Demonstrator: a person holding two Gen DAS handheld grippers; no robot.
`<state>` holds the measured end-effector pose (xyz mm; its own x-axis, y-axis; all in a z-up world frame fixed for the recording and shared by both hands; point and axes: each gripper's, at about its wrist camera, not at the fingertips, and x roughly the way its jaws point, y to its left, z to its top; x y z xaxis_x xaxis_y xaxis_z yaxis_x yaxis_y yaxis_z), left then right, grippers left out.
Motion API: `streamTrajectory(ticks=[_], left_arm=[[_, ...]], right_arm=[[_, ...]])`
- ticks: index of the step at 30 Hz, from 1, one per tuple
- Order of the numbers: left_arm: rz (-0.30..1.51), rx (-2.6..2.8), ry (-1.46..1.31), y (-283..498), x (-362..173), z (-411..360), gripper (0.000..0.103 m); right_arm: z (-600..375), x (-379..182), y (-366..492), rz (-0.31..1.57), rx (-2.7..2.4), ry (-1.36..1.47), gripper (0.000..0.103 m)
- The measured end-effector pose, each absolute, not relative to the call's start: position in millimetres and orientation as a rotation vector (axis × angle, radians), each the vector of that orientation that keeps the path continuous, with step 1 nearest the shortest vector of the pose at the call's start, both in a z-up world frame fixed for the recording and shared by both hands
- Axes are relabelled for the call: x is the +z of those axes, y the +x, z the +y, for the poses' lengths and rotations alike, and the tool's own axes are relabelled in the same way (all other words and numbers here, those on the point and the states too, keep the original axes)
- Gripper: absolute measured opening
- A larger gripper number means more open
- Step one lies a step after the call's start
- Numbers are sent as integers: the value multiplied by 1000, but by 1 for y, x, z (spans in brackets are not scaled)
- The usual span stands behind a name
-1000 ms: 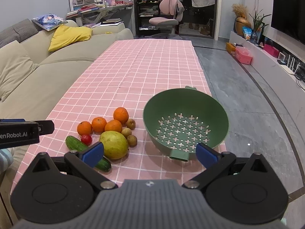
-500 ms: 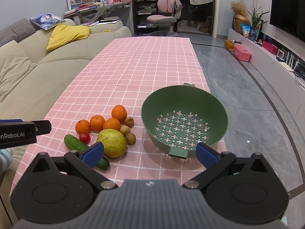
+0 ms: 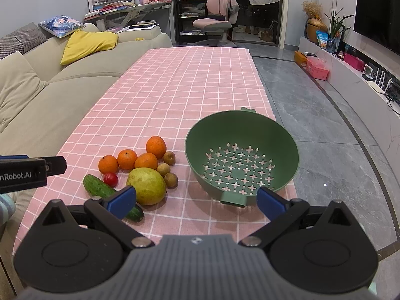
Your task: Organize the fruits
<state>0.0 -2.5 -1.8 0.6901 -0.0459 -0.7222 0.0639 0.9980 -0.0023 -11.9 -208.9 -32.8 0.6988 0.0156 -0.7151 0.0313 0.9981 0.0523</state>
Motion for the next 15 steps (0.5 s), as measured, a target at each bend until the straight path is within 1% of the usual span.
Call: streamTrajectory(ticks=[15], left_arm=[[813, -62, 23, 0, -4, -3, 83]], right_arm=[[-210, -36, -13, 805, -10, 65, 99]])
